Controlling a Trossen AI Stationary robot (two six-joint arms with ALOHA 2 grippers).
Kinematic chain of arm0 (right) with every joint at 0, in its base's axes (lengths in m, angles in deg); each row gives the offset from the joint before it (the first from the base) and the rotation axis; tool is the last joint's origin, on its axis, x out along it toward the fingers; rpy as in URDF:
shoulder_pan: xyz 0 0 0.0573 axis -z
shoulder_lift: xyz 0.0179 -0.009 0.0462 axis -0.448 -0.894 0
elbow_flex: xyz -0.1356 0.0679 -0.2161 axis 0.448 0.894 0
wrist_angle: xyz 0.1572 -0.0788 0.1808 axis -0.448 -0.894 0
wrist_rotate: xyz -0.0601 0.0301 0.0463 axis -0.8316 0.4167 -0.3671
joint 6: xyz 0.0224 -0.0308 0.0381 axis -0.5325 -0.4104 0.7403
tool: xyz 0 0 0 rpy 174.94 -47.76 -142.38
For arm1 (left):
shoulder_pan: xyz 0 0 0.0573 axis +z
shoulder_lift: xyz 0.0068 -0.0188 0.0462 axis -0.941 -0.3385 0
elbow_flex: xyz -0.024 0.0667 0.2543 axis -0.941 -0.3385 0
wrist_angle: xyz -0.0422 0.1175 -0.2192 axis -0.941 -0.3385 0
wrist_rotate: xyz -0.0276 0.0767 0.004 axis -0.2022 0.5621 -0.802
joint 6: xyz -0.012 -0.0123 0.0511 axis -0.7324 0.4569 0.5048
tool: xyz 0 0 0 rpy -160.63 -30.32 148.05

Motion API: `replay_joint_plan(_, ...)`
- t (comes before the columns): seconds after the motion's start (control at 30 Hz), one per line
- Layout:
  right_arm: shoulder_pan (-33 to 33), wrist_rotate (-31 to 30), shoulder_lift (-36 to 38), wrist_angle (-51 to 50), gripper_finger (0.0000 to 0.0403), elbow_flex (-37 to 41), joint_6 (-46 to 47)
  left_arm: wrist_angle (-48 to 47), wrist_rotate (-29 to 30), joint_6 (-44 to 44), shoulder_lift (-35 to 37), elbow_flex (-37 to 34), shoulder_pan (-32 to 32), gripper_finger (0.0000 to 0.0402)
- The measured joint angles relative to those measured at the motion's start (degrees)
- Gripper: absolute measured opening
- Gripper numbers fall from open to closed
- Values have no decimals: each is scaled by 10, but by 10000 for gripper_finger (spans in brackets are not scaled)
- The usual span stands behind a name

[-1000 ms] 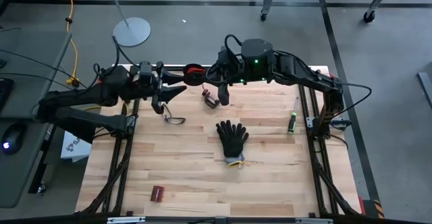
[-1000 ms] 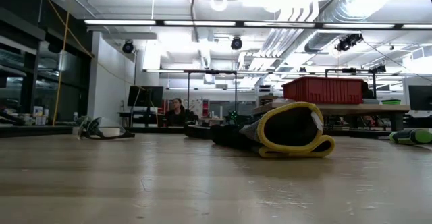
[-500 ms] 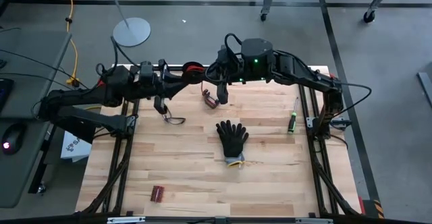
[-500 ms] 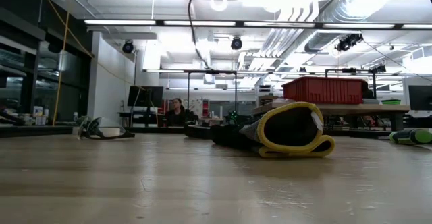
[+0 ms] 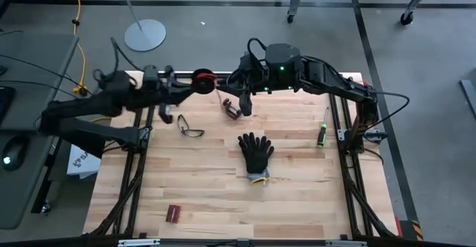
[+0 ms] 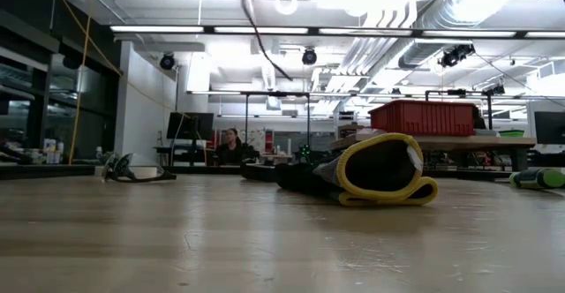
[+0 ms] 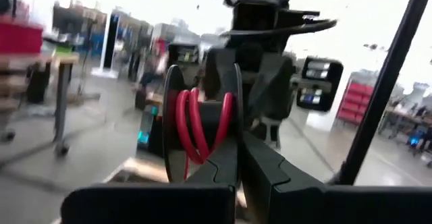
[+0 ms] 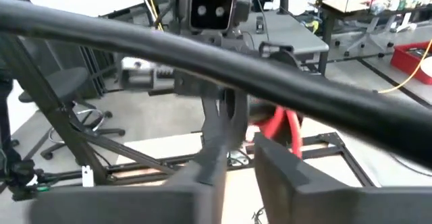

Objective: Coil cords
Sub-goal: Uncoil the orange wire from the spool

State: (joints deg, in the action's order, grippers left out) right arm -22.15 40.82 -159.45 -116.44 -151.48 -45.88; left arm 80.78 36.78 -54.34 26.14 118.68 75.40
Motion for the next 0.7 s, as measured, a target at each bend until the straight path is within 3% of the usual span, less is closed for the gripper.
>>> replay_joint_plan(0.1, 0, -4, 0, -9, 144, 0, -4, -125, -9, -25, 14, 40, 2, 1)
replay_joint_plan(0.23, 0, -5, -4, -25, 194, 0, -46, -213, -88, -68, 9, 93, 2, 1)
replay_joint_plan(0.4, -5, 14, -19, -22, 203, 0, -50, -284, -238, -119, -7, 150, 2, 1)
replay_joint_plan(0.6, -25, 160, -24, -23, 203, 0, -64, -360, -371, -232, -25, 176, 7, 1)
replay_joint_plan(0.7, -37, 175, -23, -36, 203, 0, -60, -430, -423, -314, -41, 176, 13, 0)
